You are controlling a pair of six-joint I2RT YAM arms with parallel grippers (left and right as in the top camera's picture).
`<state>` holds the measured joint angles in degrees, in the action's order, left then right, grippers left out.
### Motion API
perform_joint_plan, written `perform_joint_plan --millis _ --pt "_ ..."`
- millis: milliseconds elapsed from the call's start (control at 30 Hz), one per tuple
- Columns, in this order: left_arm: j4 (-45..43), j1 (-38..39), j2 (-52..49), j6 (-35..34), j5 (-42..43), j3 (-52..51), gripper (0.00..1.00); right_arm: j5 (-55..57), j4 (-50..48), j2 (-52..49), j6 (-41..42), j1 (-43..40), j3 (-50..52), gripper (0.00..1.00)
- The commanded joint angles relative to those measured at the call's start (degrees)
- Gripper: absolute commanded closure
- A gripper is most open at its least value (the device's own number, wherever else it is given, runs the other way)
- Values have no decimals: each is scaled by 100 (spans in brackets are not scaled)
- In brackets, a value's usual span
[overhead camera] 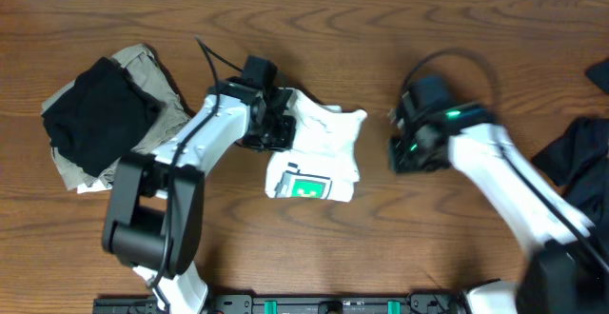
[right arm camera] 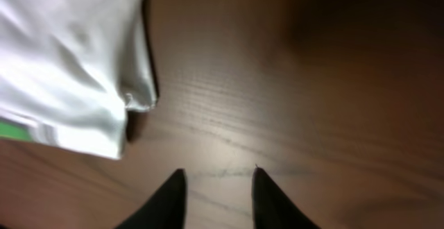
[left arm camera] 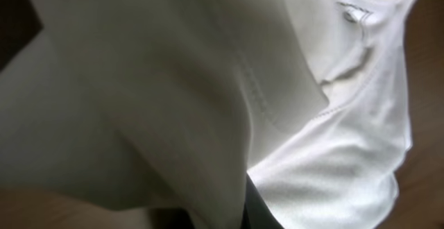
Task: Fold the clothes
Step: 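Carry the folded white shirt left onto the clothes stack with the left gripper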
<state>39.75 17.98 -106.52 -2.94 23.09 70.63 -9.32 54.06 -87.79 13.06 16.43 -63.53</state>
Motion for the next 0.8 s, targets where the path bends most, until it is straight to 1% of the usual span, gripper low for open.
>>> perform_joint_plan --millis 0,67,167,233,300,433,767 --pt "356 -20 284 363 -1250 487 94 352 190 761 -98 -337 -391 61" --pt "789 -20 282 603 -1987 868 94 352 282 1123 -164 -496 -402 60" --pt "1191 -55 282 828 -3005 1362 94 354 527 1517 -358 -638 -402 60" --pt "1294 -122 284 852 -3501 1650 94 354 688 1674 -437 -660 -402 60" --pt "1316 -229 284 852 -3766 1882 94 354 837 1757 -518 -662 -402 60" --pt "1314 -608 284 850 -3823 2243 94 354 1023 1775 -551 -662 -402 60" --pt "1305 -1766 289 800 -3823 2498 94 354 1023 1773 -544 -662 -400 60"
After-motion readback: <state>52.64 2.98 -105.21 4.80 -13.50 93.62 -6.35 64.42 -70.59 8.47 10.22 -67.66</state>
